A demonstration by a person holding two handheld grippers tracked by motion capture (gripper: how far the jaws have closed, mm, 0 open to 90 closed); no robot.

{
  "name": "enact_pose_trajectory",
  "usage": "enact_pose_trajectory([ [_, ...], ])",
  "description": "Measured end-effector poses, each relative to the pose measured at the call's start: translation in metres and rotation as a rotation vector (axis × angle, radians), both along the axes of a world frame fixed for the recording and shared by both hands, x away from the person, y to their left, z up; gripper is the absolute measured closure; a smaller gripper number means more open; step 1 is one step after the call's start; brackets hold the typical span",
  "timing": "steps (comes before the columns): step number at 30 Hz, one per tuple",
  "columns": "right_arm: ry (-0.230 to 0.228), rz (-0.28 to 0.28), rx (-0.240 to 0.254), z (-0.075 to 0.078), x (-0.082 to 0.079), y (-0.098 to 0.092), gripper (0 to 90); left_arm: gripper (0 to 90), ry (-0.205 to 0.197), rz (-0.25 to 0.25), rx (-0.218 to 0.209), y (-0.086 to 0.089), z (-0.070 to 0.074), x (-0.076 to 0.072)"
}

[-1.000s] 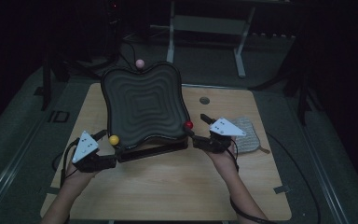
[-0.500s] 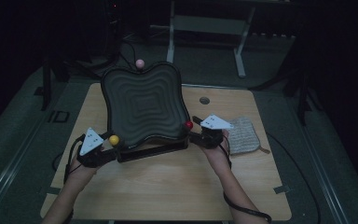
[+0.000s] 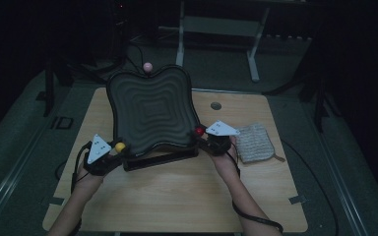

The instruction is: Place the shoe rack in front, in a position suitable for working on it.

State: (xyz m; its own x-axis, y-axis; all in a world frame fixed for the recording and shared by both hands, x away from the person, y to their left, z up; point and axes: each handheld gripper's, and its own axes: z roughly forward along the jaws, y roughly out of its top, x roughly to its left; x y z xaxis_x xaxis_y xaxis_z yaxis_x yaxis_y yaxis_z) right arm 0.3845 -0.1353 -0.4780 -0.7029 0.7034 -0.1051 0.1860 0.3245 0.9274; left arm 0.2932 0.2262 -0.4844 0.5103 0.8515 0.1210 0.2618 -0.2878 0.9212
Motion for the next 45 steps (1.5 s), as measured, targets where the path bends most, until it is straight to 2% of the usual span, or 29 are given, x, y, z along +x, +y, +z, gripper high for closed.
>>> enact_pose_trajectory([
  [9,0.008,-0.006,-0.004,0.001,-0.002,-0.002,60.1,57.8,0.007,-0.007,-0.005,-0.004,0.001,-0.005],
  [17,0.009,-0.002,0.000,0.001,-0.011,-0.016,60.0,57.9,0.007,-0.046,-0.033,-0.015,-0.001,-0.017],
  [27,0.005,0.002,0.008,0.000,-0.024,-0.034,60.1,57.9,0.013,-0.094,-0.020,-0.029,0.000,-0.030],
  [34,0.004,0.007,-0.002,0.001,-0.033,-0.042,60.1,57.9,0.016,-0.123,-0.041,-0.036,-0.001,-0.041],
  [45,-0.007,-0.003,0.005,-0.001,-0.042,-0.056,60.1,57.9,0.019,-0.195,-0.047,-0.051,-0.002,-0.058],
])
